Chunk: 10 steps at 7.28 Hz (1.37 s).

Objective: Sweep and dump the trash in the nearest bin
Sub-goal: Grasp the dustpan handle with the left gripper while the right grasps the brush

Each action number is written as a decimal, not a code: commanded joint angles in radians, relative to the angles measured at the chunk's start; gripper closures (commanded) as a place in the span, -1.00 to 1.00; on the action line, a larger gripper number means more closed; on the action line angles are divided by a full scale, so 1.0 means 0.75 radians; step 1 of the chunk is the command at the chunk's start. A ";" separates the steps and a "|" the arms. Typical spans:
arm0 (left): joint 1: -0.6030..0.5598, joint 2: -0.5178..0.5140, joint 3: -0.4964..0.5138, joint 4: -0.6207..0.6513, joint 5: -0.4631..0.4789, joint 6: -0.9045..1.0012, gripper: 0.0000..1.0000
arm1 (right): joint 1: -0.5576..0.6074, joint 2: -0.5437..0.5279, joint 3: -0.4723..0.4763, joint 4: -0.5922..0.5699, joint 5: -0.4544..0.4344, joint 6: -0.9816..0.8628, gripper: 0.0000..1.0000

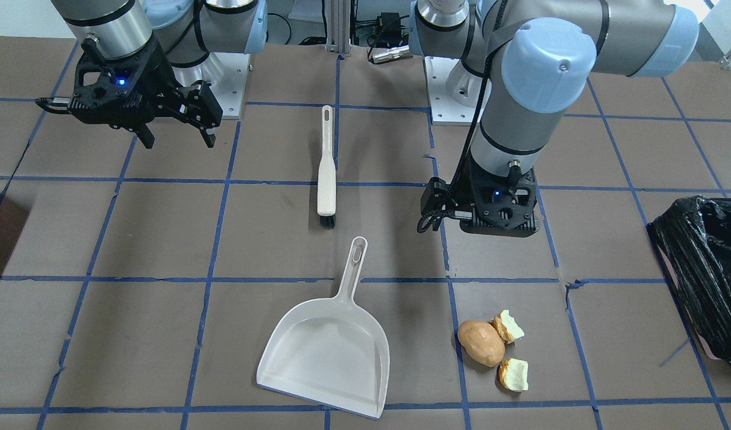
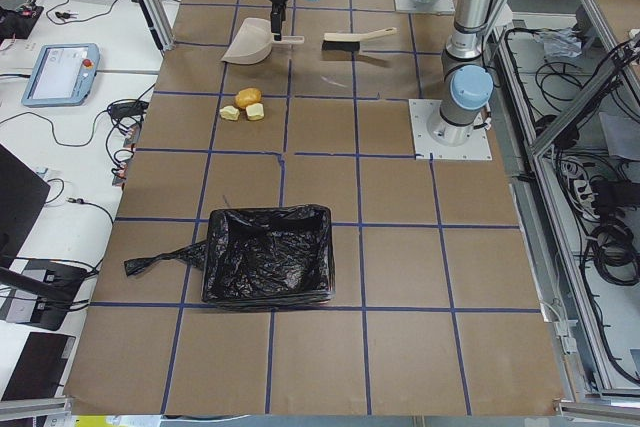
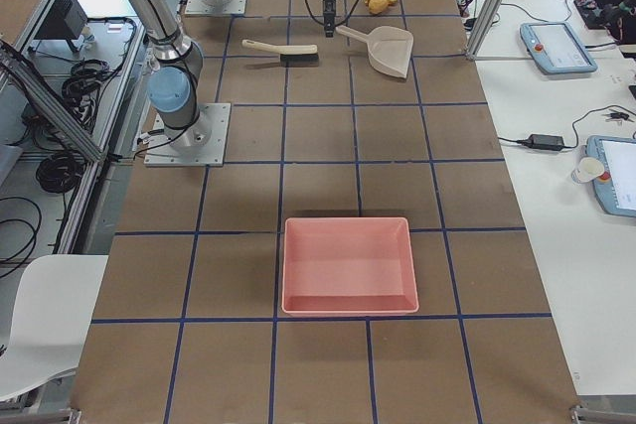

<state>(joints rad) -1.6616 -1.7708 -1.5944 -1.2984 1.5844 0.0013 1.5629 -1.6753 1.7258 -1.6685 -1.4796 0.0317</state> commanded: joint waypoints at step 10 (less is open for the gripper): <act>-0.253 -0.243 -0.335 0.743 -0.198 -0.012 -0.92 | 0.448 -0.102 0.552 -0.579 -0.068 0.652 -0.99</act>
<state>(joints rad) -1.8508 -1.9415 -1.8467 -0.7484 1.4580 -0.0098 1.8327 -1.7565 2.0848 -2.0258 -1.5037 0.4387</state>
